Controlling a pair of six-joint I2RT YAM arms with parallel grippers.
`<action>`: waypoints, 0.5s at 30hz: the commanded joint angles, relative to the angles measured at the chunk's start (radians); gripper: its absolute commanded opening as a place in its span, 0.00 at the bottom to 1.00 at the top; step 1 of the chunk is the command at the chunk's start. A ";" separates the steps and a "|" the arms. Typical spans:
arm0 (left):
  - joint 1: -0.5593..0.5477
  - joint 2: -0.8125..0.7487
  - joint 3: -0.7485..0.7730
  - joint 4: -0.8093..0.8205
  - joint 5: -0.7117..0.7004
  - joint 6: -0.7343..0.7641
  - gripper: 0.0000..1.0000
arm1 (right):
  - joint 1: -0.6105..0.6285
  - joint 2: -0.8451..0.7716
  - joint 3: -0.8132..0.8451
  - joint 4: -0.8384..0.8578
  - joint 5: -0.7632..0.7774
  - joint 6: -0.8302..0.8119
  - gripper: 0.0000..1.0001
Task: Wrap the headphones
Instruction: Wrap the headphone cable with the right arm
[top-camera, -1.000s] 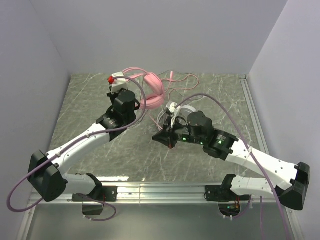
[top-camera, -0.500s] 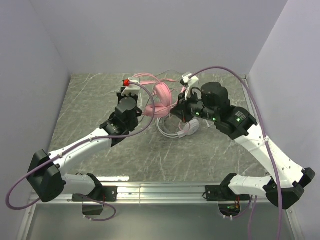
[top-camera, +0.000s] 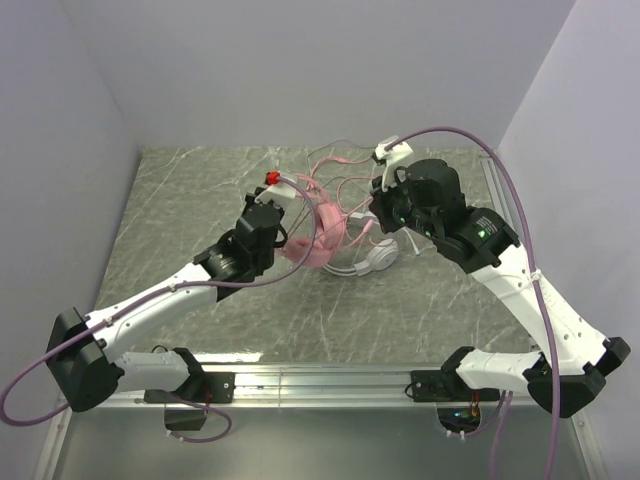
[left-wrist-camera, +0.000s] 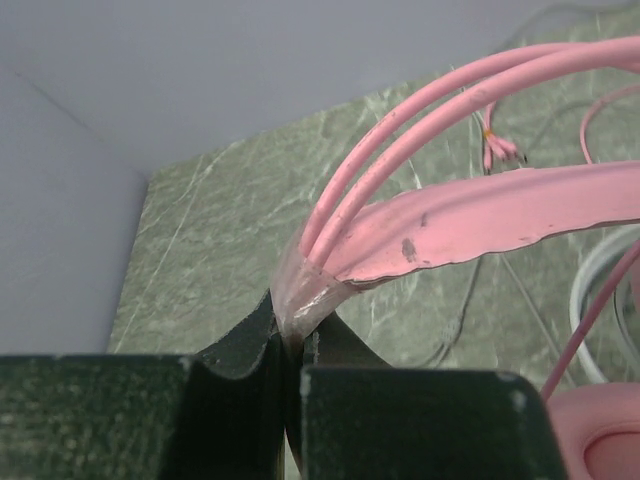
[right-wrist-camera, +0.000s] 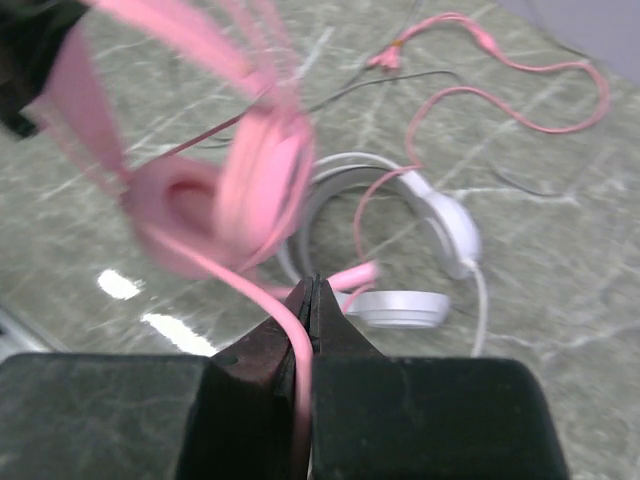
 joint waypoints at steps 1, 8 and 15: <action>-0.007 -0.073 0.044 -0.178 0.051 0.001 0.00 | -0.046 -0.001 0.058 0.105 0.157 -0.042 0.00; -0.016 -0.175 0.061 -0.342 0.216 -0.050 0.00 | -0.118 0.015 0.006 0.179 0.120 -0.032 0.00; -0.016 -0.296 0.055 -0.443 0.501 -0.099 0.00 | -0.175 0.016 -0.063 0.271 0.070 -0.010 0.00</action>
